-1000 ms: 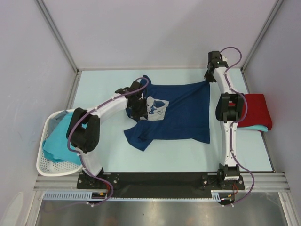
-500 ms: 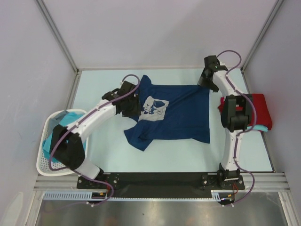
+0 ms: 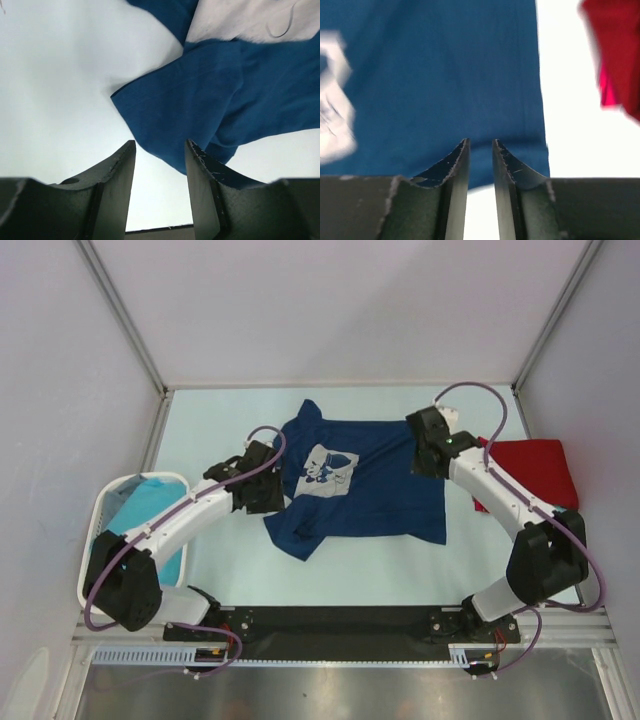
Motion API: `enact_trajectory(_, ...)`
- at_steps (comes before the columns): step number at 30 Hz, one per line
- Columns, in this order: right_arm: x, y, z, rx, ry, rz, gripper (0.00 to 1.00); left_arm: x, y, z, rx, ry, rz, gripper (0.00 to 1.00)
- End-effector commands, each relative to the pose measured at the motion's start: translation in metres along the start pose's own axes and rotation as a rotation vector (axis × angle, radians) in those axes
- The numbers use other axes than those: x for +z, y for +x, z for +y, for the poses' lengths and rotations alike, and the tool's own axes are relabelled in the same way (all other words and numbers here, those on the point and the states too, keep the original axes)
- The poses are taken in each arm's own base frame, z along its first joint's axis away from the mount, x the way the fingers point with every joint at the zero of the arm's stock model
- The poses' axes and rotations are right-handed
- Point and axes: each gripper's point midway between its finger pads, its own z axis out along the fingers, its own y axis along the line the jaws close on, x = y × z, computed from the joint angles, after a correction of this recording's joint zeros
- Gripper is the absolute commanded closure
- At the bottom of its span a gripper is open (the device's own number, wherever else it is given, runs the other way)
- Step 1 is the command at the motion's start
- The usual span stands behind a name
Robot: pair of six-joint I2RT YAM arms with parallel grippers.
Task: Fold and stack the t-shirts
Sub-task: Flatten out the tshirt
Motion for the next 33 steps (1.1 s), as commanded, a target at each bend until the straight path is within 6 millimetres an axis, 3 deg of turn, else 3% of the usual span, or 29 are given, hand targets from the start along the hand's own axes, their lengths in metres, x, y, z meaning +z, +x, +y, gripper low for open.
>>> enact_trajectory(1, -0.027, 0.025, 0.009, -0.002, -0.034, -0.014, 0.67, -0.008, -0.002, 0.001, 0.003, 0.013, -0.055, 0.51)
enact_trajectory(5, -0.045, 0.058, 0.017, -0.055, -0.057, 0.021, 0.57, -0.01, 0.012, 0.0, 0.018, 0.02, -0.045, 0.5)
enact_trajectory(7, -0.057, 0.071, 0.025, -0.067, -0.094, 0.021, 0.55, -0.006, 0.029, 0.0, 0.031, 0.013, -0.017, 0.5)
enact_trajectory(11, -0.057, 0.099, 0.02, -0.086, -0.094, 0.052, 0.54, 0.007, 0.06, -0.004, 0.046, 0.013, 0.051, 0.5)
enact_trajectory(14, -0.054, 0.105, 0.02, -0.091, -0.098, 0.063, 0.54, 0.02, 0.075, -0.018, 0.035, 0.029, 0.139, 0.52)
enact_trajectory(18, -0.056, 0.104, 0.024, -0.105, -0.111, 0.059, 0.54, 0.022, 0.072, -0.039, 0.073, 0.036, 0.124, 0.52)
enact_trajectory(25, -0.054, 0.107, 0.025, -0.128, -0.128, 0.06, 0.55, 0.023, 0.077, -0.044, 0.086, 0.031, 0.114, 0.52)
enact_trajectory(28, -0.053, 0.107, 0.025, -0.145, -0.129, 0.058, 0.55, 0.027, 0.08, -0.041, 0.089, 0.005, 0.122, 0.57)
enact_trajectory(33, -0.047, 0.108, 0.028, -0.175, -0.121, 0.062, 0.56, 0.031, 0.079, -0.042, 0.09, -0.015, 0.139, 0.91)
